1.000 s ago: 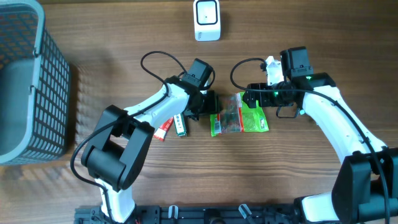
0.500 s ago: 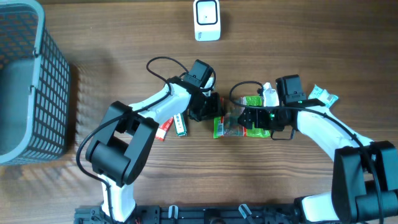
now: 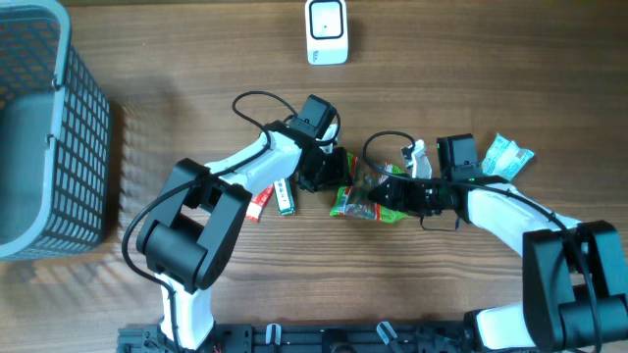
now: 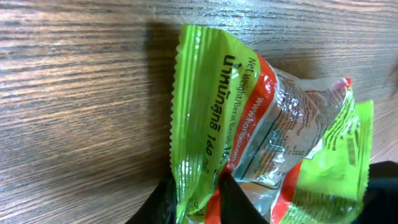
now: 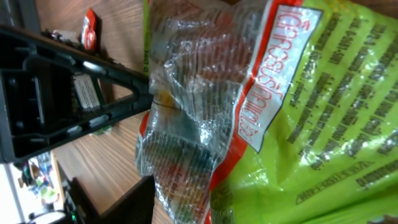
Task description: Scan the item barcode
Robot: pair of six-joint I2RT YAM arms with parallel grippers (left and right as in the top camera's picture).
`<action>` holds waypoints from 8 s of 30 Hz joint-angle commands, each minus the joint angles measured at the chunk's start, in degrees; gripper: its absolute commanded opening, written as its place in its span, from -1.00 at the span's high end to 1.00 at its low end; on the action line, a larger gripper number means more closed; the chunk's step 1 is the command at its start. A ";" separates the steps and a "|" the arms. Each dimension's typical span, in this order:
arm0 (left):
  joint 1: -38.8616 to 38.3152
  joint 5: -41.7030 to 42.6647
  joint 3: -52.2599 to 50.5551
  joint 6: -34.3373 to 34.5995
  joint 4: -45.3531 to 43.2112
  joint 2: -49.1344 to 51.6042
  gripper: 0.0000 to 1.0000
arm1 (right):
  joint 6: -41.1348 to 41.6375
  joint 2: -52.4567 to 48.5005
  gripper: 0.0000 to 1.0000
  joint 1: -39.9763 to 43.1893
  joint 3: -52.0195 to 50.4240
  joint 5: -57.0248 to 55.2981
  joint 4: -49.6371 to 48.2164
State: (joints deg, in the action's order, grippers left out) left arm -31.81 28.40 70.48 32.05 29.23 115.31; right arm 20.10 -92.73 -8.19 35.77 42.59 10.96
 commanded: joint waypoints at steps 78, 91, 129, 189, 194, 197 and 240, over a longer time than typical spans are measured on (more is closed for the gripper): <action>17.79 54.05 0.35 -30.16 -1.44 -22.40 -0.98 | 77.59 -0.42 0.91 1.29 16.35 37.75 -105.81; 17.79 58.38 0.35 -30.12 -4.24 -22.40 0.29 | 75.93 -0.46 0.92 1.22 15.82 45.75 -105.72; 33.31 39.85 0.35 -23.61 -3.23 -22.40 -1.00 | 41.24 -0.72 0.91 -4.24 6.03 49.16 -76.83; -0.55 -1.09 -9.25 -4.61 -19.19 -1.84 0.46 | -16.90 -0.96 0.15 -4.17 6.19 -3.65 6.62; -0.61 -1.09 -9.51 -4.61 -19.10 -1.81 0.46 | -17.11 -4.13 0.45 -4.17 6.10 -2.10 6.60; -0.59 -1.11 -9.51 -4.92 -18.53 -1.81 0.46 | -19.74 -4.61 0.91 -4.11 6.12 -1.09 7.67; 50.47 -1.51 -5.86 -13.81 -5.77 -33.77 -1.00 | -71.01 -7.82 0.92 -19.85 77.05 -54.75 41.62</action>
State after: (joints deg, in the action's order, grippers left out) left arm 18.50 26.63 64.51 19.55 23.59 81.47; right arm -44.34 -96.12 -26.92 111.20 -6.37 57.34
